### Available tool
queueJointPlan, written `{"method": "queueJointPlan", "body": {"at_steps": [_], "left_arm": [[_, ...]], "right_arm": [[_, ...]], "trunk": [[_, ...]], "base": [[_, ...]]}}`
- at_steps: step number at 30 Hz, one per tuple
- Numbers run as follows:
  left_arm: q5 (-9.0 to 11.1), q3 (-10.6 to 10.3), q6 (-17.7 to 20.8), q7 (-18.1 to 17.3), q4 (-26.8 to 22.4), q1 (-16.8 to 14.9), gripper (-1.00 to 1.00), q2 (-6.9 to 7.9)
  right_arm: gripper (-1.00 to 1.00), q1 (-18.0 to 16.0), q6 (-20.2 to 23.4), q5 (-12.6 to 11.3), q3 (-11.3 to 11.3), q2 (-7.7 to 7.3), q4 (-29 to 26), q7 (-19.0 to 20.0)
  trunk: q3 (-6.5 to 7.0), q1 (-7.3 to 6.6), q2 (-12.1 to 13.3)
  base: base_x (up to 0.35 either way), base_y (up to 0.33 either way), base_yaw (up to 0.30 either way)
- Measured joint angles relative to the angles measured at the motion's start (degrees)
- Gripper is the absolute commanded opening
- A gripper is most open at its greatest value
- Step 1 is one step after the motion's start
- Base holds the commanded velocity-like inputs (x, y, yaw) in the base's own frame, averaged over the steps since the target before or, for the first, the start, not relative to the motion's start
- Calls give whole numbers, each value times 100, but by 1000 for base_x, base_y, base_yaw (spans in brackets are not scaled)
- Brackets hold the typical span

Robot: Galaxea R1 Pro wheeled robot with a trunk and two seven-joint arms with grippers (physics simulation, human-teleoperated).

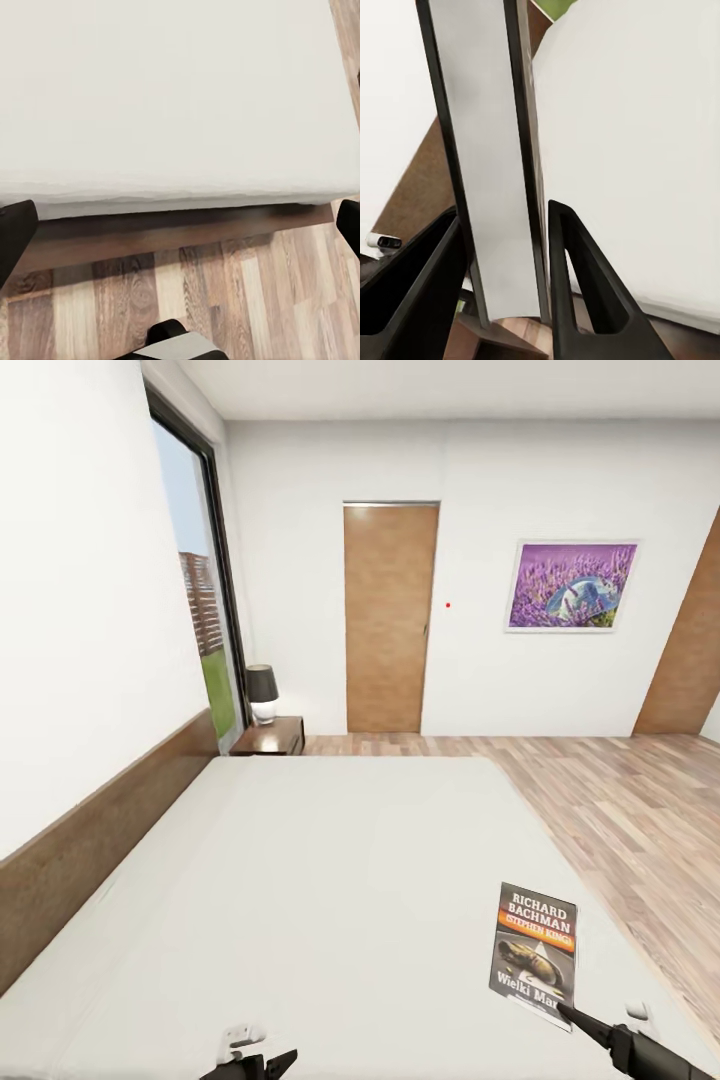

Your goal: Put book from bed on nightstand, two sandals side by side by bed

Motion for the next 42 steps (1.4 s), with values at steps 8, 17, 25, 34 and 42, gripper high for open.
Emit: {"method": "queueJointPlan", "body": {"at_steps": [8, 17, 25, 34, 42], "left_arm": [[-1, -4, 0, -6, -2, 0, 100, 0], [-1, -1, 0, -7, -1, 0, 100, 0], [-1, 0, 0, -4, -3, 0, 100, 0], [-1, 0, 0, -7, 0, -2, 100, -1], [-1, 1, 0, -6, 1, -2, 100, -1]], "right_arm": [[-100, 0, 0, 0, 7, 1, 3, -9], [-100, 0, 2, -1, 19, 6, 2, -10], [-100, 1, 6, -1, 27, 6, 5, -14], [-100, 2, 0, -3, -5, 9, 5, -12], [-100, 2, -8, -4, -10, 8, 18, -25]], "trunk": [[0, 0, 0], [0, 0, 0], [0, 0, 1], [0, 0, 0], [0, 0, 0]], "base": [[0, 0, 253], [0, 0, 257], [0, 0, 257], [0, 0, 73], [0, 0, 4]]}}
